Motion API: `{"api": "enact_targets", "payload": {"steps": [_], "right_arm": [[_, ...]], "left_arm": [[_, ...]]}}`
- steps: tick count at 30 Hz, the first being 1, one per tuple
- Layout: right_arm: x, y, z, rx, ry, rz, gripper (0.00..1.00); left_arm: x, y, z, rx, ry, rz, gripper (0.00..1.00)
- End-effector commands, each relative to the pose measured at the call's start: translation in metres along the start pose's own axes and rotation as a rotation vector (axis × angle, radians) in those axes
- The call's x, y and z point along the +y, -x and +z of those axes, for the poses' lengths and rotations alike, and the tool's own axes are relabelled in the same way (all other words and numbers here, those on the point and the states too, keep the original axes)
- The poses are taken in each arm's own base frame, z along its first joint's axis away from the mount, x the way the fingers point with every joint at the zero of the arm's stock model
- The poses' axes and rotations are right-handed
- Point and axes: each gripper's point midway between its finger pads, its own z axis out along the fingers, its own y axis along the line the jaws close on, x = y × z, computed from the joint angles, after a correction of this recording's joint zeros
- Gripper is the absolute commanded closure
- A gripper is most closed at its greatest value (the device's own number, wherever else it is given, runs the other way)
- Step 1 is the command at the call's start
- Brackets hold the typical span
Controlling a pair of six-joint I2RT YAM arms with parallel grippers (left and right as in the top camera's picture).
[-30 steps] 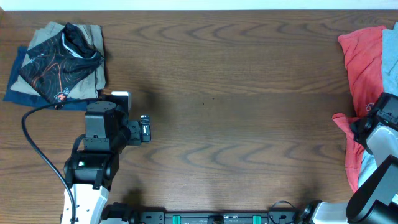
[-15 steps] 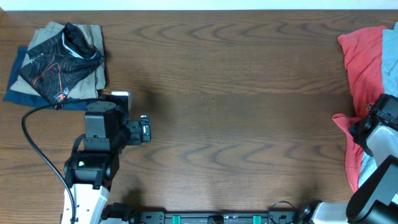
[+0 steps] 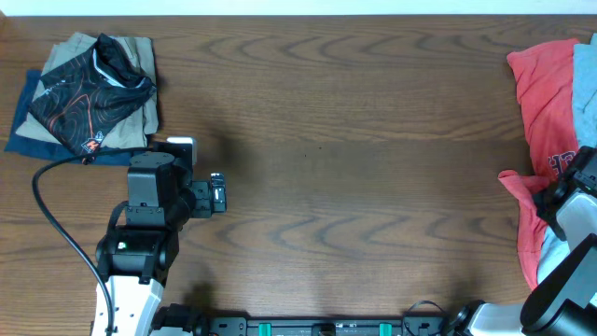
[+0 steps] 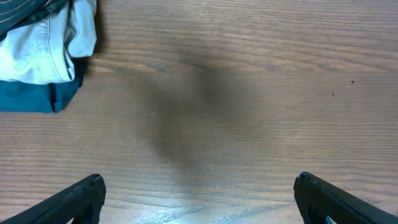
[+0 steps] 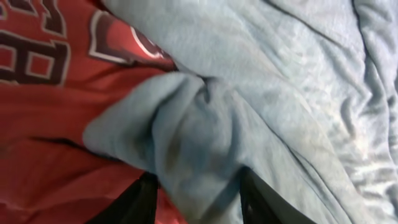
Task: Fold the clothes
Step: 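Grasp the light blue t-shirt in the pile with the right gripper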
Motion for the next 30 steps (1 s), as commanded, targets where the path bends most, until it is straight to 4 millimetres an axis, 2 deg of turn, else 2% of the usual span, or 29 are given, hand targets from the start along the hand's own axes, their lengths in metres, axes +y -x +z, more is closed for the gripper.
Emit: {"api": "enact_targets", "payload": {"steps": [1,8,10,12,15,18,21,26,30], "right_arm": [[0.001,-0.002,0.004,0.01,0.019,0.033,0.58],[0.001,0.0,0.004,0.003,0.017,0.035,0.71],[0.0,0.0,0.004,0.003,0.012,0.034,0.81],[-0.001,-0.001,0.004,0.004,0.004,0.032,0.99],[-0.001,-0.001,0.004,0.006,0.008,0.033,0.99],[0.009,0.003,-0.002,0.012,0.064,0.039,0.99],[0.017,0.023,-0.023,-0.025,0.117,0.045,0.99],[0.019,0.076,-0.085,-0.154,0.183,0.06,0.99],[0.018,0.098,-0.12,-0.239,0.235,0.063,0.99]], "left_arm": [[-0.001,0.009,-0.004,-0.02,-0.005,-0.019,0.02],[-0.001,0.009,-0.004,-0.02,-0.005,-0.019,0.02],[-0.001,0.01,-0.004,-0.023,-0.006,-0.018,0.02],[-0.001,0.01,-0.004,-0.023,-0.006,-0.018,0.02],[-0.001,0.01,-0.004,-0.024,-0.006,-0.019,0.02],[-0.001,0.012,-0.004,-0.031,-0.006,-0.018,0.02],[-0.001,0.015,-0.004,-0.042,-0.007,-0.018,0.02],[-0.001,0.015,-0.004,-0.045,-0.007,-0.018,0.02],[-0.001,0.015,-0.004,-0.045,-0.007,-0.018,0.02]]}}
